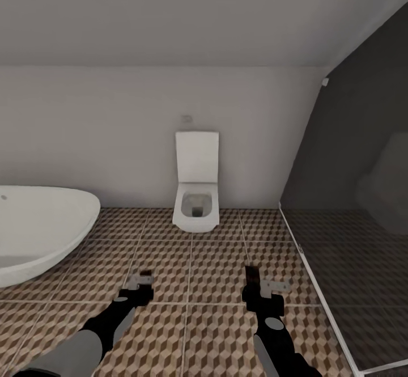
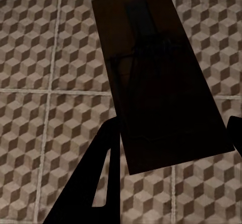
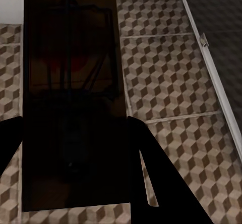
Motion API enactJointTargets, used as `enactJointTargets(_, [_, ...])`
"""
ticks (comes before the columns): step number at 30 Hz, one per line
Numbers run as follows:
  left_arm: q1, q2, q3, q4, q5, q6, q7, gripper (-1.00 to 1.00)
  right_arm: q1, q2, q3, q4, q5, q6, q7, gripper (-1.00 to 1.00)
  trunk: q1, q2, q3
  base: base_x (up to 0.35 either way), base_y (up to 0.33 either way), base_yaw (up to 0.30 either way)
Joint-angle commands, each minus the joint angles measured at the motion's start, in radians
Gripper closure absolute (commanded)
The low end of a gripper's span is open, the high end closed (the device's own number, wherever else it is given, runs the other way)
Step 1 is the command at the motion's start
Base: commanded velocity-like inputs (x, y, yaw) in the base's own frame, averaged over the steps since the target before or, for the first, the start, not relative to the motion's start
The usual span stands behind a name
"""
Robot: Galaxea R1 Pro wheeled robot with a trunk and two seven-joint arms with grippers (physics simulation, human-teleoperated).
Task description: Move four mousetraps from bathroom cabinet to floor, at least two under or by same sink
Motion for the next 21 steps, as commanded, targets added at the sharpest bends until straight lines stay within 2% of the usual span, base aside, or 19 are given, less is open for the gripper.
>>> enactJointTargets(1, [0.000,0.000,-0.009,-0.001,0.009,0.006,0.006,1.00,-0.001,0.000,0.002,-0.001,-0.010,0.001,-0.007,1.00,0.004,-0.008,-0.006,0.000,0.000,0.000])
enactJointTargets(21, [0.000,-0.008,-0.013,0.019,0.009,0.005,0.006,1.00,-0.001,0.000,0.002,-0.001,-0.010,0.001,-0.007,1.00,0.081,-0.148,-0.101,0.000,0.000,0.000])
